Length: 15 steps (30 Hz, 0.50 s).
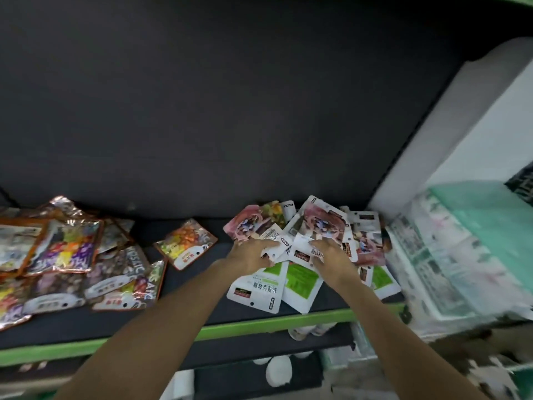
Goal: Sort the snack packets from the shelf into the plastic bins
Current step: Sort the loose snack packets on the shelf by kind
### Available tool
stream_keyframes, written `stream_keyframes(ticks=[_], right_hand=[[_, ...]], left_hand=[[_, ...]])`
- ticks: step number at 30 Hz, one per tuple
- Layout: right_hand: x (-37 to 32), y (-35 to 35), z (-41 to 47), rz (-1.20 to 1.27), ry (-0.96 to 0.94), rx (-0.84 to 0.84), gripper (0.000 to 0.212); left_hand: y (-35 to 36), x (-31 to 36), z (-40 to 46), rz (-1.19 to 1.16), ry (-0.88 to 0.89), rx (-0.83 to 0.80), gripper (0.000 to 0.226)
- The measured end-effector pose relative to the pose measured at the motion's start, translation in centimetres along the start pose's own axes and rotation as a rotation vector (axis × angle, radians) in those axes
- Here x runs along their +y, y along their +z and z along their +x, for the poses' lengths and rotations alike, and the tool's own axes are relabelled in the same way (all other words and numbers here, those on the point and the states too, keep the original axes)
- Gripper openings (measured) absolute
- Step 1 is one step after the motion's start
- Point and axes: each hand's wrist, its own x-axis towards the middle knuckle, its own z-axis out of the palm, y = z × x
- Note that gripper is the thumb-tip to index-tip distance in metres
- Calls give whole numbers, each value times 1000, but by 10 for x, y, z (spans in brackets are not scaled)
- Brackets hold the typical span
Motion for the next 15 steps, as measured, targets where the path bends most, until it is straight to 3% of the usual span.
stream_keyframes(ticks=[6,10,15], right_hand=[[-40,3,6,13,-76,131,39],[-97,23,13,58,-212,134,36],[-180,72,19,101,-344,62,36]], left_hand=[[-14,-21,-20,-146,27,57,48],[-34,-53,-52,-159,-14,246,38],[-64,-116,-110,66,-94,482,29]])
